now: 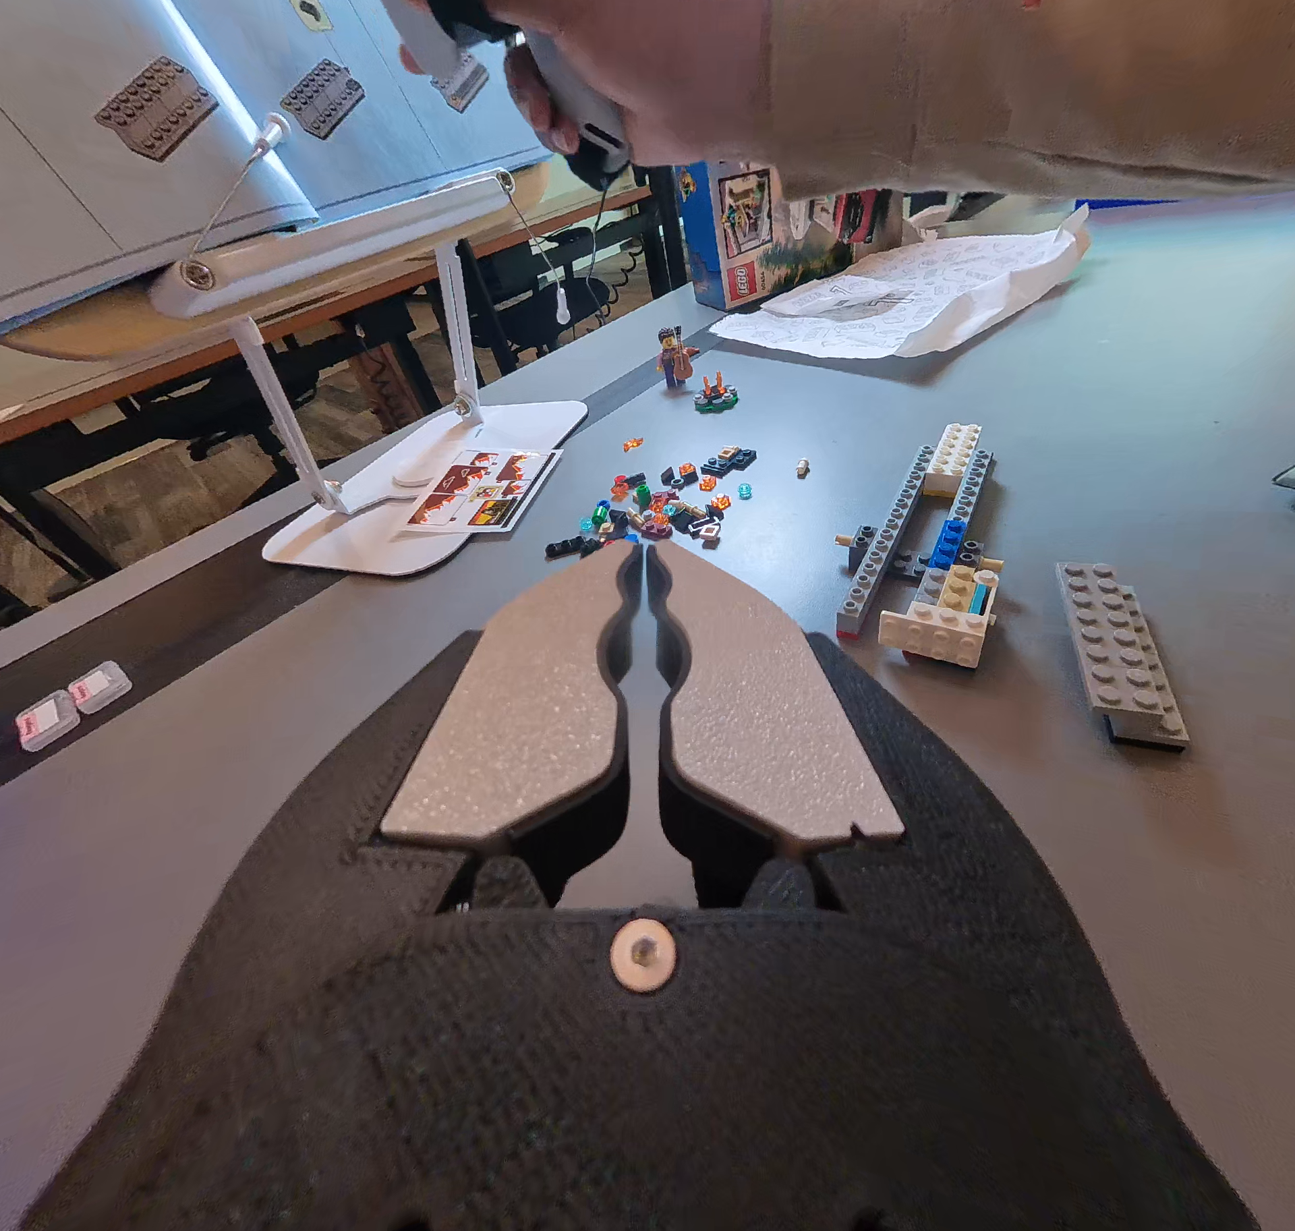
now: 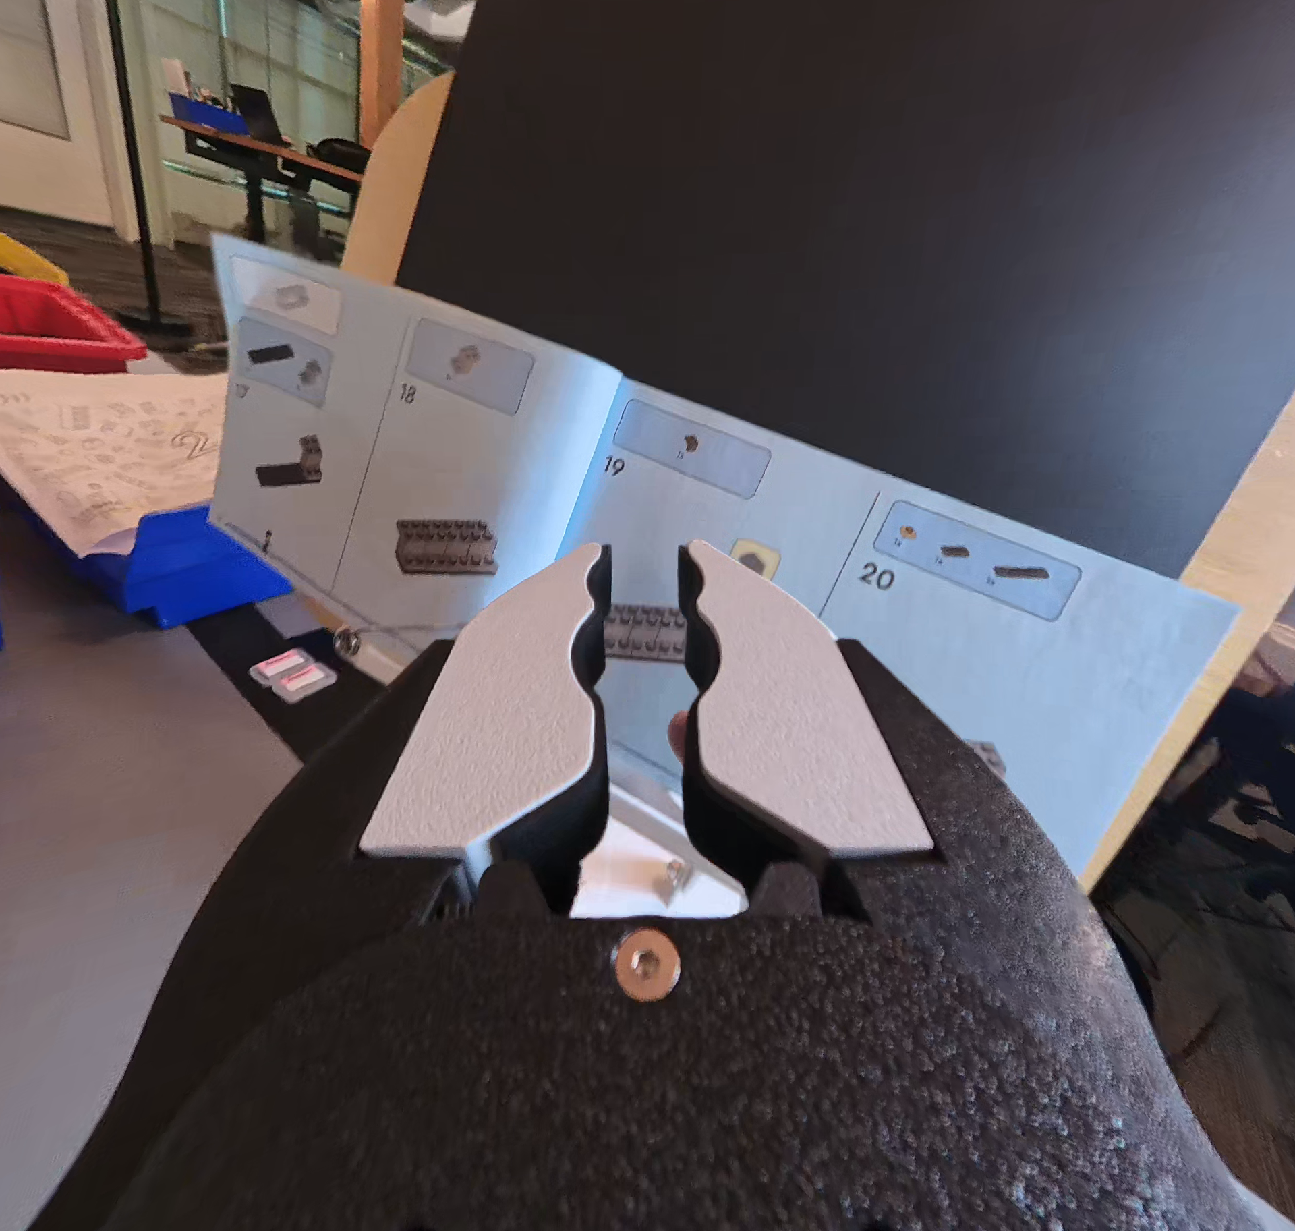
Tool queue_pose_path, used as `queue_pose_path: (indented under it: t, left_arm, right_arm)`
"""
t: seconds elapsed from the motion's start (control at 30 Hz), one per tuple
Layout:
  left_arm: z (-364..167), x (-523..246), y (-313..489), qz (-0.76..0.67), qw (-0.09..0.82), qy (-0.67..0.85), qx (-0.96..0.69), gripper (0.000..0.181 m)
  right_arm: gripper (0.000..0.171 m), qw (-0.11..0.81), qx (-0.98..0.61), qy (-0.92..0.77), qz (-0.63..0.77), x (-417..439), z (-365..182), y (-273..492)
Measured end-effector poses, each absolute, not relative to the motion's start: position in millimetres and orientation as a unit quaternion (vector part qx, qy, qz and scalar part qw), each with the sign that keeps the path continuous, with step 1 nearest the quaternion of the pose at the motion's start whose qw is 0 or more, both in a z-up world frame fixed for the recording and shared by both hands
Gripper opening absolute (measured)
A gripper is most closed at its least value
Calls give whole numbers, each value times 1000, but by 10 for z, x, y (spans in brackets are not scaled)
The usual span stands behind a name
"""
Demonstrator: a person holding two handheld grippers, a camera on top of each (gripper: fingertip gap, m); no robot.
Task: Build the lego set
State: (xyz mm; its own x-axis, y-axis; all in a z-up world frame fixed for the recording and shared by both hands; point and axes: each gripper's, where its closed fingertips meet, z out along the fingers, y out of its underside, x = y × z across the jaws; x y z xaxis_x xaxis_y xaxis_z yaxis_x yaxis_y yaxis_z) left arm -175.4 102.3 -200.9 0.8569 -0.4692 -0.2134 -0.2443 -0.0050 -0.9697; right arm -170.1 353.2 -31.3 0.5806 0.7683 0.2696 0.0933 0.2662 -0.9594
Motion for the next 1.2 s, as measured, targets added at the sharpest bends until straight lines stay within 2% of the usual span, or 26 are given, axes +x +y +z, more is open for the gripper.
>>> queue_pose_path:
  t: [0.03, 0.3, 0.63, 0.87, 1.2]
  left_arm:
    - [-2002, -1751, 1017, -86, 659, 255, -703, 0]
    - [-2010, -1750, 1018, -84, 659, 259, -701, 3]
    - [-1999, -1779, 1023, -73, 660, 256, -703, 2]
    - [-1946, -1821, 1021, -61, 669, 249, -698, 2]
    - [-1463, -1920, 823, -13, 716, 235, -657, 1]
  right_arm:
    - [16, 687, -553, -401, 246, -1653, -385, 3467]
    - [12, 618, -564, -474, 273, -1050, -994, 2890]
    - [11, 548, -615, -486, 292, -201, -1550, 2087]
    - [11, 560, -617, -442, 330, -27, -1737, 1787]
    - [11, 582, -579, -462, 336, -121, -1775, 1575]
